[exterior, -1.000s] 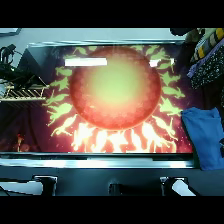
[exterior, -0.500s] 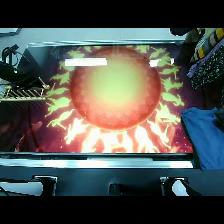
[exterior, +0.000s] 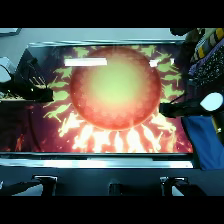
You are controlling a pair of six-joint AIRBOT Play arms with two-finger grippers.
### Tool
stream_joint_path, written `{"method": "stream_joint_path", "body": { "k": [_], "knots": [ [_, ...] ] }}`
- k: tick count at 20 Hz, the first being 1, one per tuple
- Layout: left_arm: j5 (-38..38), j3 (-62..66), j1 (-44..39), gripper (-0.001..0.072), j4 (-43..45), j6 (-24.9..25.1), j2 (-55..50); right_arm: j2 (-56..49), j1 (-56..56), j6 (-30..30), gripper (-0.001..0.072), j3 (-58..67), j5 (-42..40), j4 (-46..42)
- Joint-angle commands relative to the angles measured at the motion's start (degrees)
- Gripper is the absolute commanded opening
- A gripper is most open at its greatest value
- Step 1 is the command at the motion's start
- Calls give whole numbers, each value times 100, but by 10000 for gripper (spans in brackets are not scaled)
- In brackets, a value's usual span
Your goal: Fold the clothes and pants, and hang the long-sleeved shirts on hangers.
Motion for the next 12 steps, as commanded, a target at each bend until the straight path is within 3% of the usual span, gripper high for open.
{"method": "stream_joint_path", "body": {
  "k": [1, 12],
  "knots": [
    [164, -715, -72, 15, 177, 42, 372, 4, 503, -59, 31, 7, 57, -66],
    [120, -804, -72, 16, 173, 24, 313, 4, 492, -81, 34, 7, 164, -90]
  ]
}}
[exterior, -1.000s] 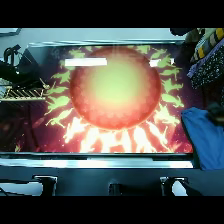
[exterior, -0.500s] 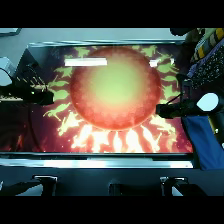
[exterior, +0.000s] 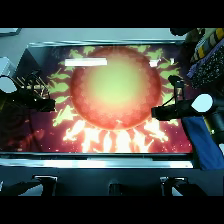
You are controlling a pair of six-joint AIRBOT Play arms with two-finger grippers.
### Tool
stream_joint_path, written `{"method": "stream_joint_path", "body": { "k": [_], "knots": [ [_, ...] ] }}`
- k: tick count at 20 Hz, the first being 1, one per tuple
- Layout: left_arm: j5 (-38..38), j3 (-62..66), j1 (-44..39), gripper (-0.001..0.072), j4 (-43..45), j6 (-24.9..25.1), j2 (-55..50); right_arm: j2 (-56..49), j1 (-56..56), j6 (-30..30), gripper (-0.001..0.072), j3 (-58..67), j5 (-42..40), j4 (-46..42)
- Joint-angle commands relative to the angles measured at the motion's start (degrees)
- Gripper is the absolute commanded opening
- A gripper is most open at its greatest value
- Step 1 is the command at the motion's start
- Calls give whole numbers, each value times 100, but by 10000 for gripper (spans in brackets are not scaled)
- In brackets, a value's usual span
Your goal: Fold the clothes and pants, and hang the long-sleeved shirts on hangers.
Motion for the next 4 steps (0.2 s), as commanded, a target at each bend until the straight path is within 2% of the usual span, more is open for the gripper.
{"method": "stream_joint_path", "body": {
  "k": [1, 4],
  "knots": [
    [4, -17, -4, 16, 7, 2, 4, 4, 9, 2, 34, 7, 15, -2],
    [4, -17, -4, 16, 7, 4, 4, 4, 9, 0, 34, 7, 15, -2]
  ]
}}
